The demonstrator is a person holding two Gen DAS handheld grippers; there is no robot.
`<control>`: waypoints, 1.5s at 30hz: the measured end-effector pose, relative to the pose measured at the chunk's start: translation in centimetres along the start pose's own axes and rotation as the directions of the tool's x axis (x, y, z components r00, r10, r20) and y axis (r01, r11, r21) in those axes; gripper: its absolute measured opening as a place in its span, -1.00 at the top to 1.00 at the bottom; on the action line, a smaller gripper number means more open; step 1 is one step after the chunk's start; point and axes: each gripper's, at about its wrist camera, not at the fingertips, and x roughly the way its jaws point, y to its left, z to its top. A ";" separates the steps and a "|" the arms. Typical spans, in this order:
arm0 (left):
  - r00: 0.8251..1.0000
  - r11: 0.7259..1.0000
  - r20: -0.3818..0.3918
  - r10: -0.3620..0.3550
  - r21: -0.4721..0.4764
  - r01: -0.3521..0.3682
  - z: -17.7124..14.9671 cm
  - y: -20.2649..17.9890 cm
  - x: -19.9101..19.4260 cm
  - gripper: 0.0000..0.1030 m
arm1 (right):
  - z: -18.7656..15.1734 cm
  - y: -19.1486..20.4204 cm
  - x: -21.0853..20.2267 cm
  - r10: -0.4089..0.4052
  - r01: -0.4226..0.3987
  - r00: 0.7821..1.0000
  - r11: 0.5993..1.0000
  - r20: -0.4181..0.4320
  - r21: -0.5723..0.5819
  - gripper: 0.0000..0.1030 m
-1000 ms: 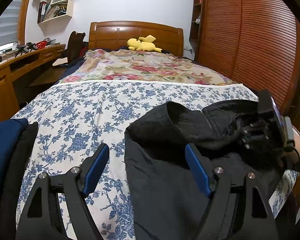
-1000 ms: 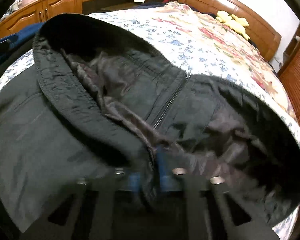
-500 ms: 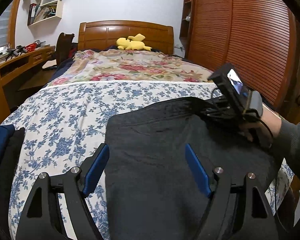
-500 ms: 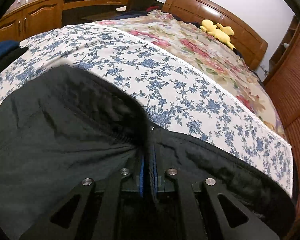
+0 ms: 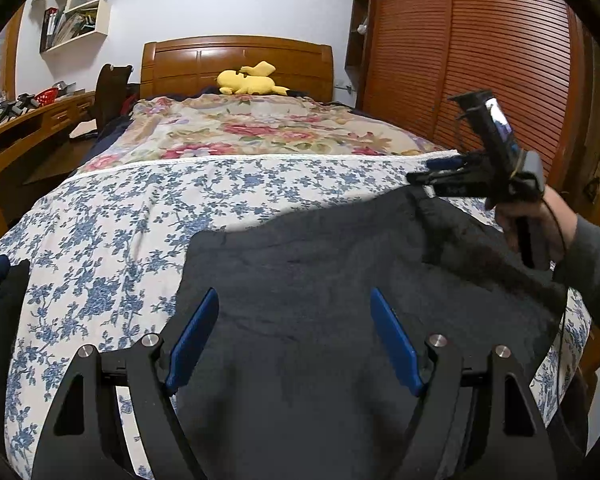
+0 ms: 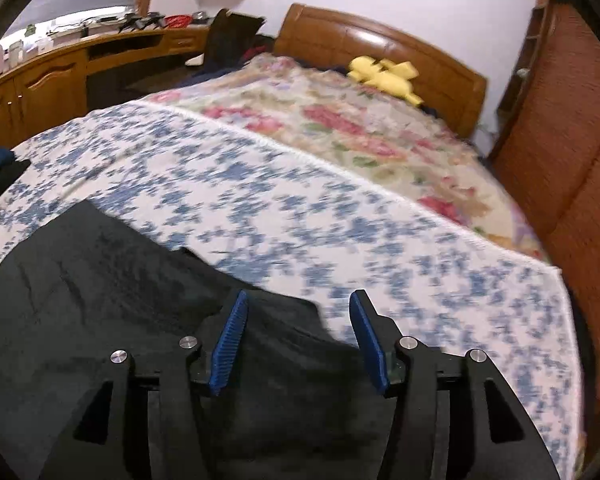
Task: Fold large clothes
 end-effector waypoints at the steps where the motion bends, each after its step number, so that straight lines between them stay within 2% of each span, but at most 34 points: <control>1: 1.000 1.000 -0.001 -0.002 0.001 0.002 0.0 -0.1 0.0 -0.53 | -0.3 -0.8 -0.3 0.006 -0.006 1.000 1.000 0.000 0.015 -0.09; 7: 1.000 1.000 -0.006 -0.020 0.014 0.020 0.1 -1.3 0.7 -0.53 | -2.7 -4.8 -0.7 -0.029 0.034 0.997 0.997 -0.066 0.074 -0.09; 12: 0.999 0.999 -0.020 -0.033 0.026 0.033 -0.1 -2.1 1.7 -0.53 | -5.3 -8.4 2.5 -0.058 0.087 0.982 0.984 -0.178 0.157 -0.09; 16: 0.998 0.999 -0.043 -0.041 0.028 0.042 -0.5 -2.3 2.6 -0.53 | -6.3 -11.2 5.4 -0.029 0.089 0.972 0.964 -0.235 0.250 -0.09; 20: 0.997 0.999 -0.070 -0.039 0.031 0.041 -0.8 -2.4 3.6 -0.53 | -7.1 -12.8 8.1 0.040 0.057 0.960 0.940 -0.276 0.337 -0.09; 26: 0.995 0.999 -0.090 -0.035 0.030 0.038 -1.2 -2.4 4.2 -0.53 | -7.6 -13.6 10.0 0.094 0.025 0.957 0.915 -0.273 0.403 -0.09; 27: 0.995 0.999 -0.091 -0.035 0.031 0.038 -1.2 -2.4 4.3 -0.53 | -7.6 -13.7 10.1 0.104 0.014 0.958 0.914 -0.266 0.405 0.04; 28: 0.995 0.999 -0.094 -0.034 0.031 0.037 -1.2 -2.4 4.4 -0.53 | -7.5 -13.6 10.3 0.134 -0.021 0.959 0.914 -0.251 0.405 0.31; 29: 0.995 0.999 -0.095 -0.032 0.032 0.035 -1.3 -2.5 4.4 -0.53 | -7.8 -13.3 9.9 0.130 -0.025 0.961 0.920 -0.244 0.392 0.40; 30: 0.995 0.999 -0.095 -0.028 0.032 0.032 -1.3 -2.5 4.5 -0.53 | -7.6 -13.1 9.9 0.088 0.007 0.965 0.934 -0.248 0.358 0.71; 31: 0.995 0.999 -0.095 -0.026 0.032 0.029 -1.3 -2.5 4.5 -0.53 | -7.6 -12.9 9.7 0.078 0.011 0.966 0.941 -0.247 0.338 0.81; 33: 0.995 0.999 -0.097 -0.028 0.031 0.032 -1.3 -2.4 4.6 -0.53 | -7.1 -12.5 8.9 0.007 0.056 0.978 0.954 -0.209 0.295 0.87; 35: 0.995 0.999 -0.097 -0.028 0.030 0.031 -1.3 -2.4 4.6 -0.53 | -6.7 -12.9 7.6 -0.089 0.132 0.984 0.947 -0.155 0.294 0.88; 37: 0.995 0.999 -0.094 -0.023 0.031 0.026 -1.3 -2.3 4.6 -0.53 | -6.6 -13.6 7.4 -0.148 0.191 0.976 0.930 -0.157 0.313 0.89; 40: 0.996 0.999 -0.092 -0.020 0.026 0.022 -1.3 -2.2 4.4 -0.53 | -6.9 -13.7 8.5 -0.150 0.211 0.966 0.929 -0.210 0.304 0.88; 43: 0.996 0.999 -0.089 -0.020 0.024 0.022 -1.3 -2.1 4.2 -0.53 | -7.0 -13.8 8.5 -0.144 0.209 0.964 0.930 -0.226 0.301 0.86; 44: 0.996 0.999 -0.086 -0.020 0.024 0.023 -1.3 -2.1 4.1 -0.53 | -7.0 -13.8 8.1 -0.137 0.205 0.964 0.931 -0.230 0.303 0.83; 45: 0.996 0.999 -0.084 -0.021 0.025 0.023 -1.3 -2.1 4.0 -0.53 | -6.8 -13.6 7.8 -0.134 0.204 0.962 0.933 -0.239 0.298 0.70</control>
